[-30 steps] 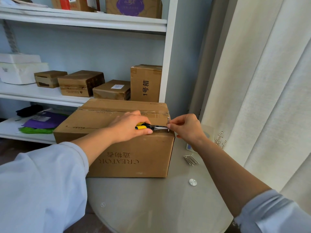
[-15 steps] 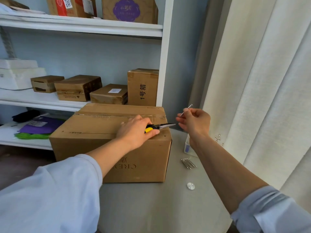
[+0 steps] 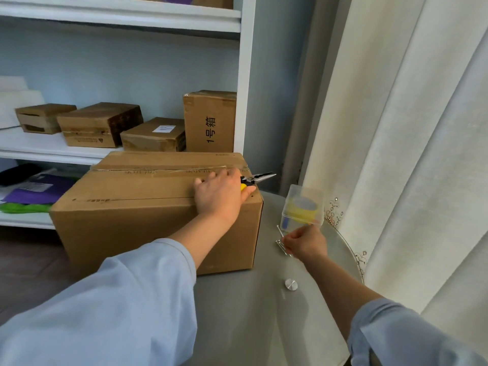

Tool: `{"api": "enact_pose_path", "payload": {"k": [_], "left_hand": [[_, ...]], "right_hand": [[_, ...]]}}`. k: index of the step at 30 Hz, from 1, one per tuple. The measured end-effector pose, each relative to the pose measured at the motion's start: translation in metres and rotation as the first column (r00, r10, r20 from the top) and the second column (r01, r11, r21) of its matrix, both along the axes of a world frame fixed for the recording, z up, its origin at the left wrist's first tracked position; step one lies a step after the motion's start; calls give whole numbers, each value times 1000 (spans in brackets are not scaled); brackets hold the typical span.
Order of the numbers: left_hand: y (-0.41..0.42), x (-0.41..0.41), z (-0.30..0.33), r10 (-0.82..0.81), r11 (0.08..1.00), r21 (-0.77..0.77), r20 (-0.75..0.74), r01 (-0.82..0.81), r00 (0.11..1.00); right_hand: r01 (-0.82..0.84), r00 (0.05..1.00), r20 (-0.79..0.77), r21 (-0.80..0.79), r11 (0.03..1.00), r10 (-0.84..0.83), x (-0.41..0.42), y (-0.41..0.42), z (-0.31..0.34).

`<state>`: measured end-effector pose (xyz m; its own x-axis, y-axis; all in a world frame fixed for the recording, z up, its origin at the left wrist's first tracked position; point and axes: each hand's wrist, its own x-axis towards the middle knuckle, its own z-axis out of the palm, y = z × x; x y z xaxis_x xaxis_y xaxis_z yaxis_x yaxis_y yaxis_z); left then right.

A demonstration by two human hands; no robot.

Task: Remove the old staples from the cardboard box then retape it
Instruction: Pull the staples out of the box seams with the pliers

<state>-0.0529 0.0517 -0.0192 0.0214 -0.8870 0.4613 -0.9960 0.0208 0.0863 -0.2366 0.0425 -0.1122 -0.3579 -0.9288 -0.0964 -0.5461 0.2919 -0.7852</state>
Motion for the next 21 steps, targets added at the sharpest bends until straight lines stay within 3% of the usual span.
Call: {"api": "enact_pose_path", "payload": {"k": [9, 17, 21], "left_hand": [[-4, 4, -3, -51, 999, -9, 30, 51, 998], [-1, 1, -5, -21, 999, -40, 41, 22, 999], [-1, 1, -6, -20, 999, -44, 49, 22, 999]], "right_hand": [[-18, 984, -175, 145, 989, 43, 2, -9, -44], [84, 994, -84, 116, 990, -75, 2, -15, -51], [47, 999, 0, 12, 999, -47, 3, -16, -40]]}}
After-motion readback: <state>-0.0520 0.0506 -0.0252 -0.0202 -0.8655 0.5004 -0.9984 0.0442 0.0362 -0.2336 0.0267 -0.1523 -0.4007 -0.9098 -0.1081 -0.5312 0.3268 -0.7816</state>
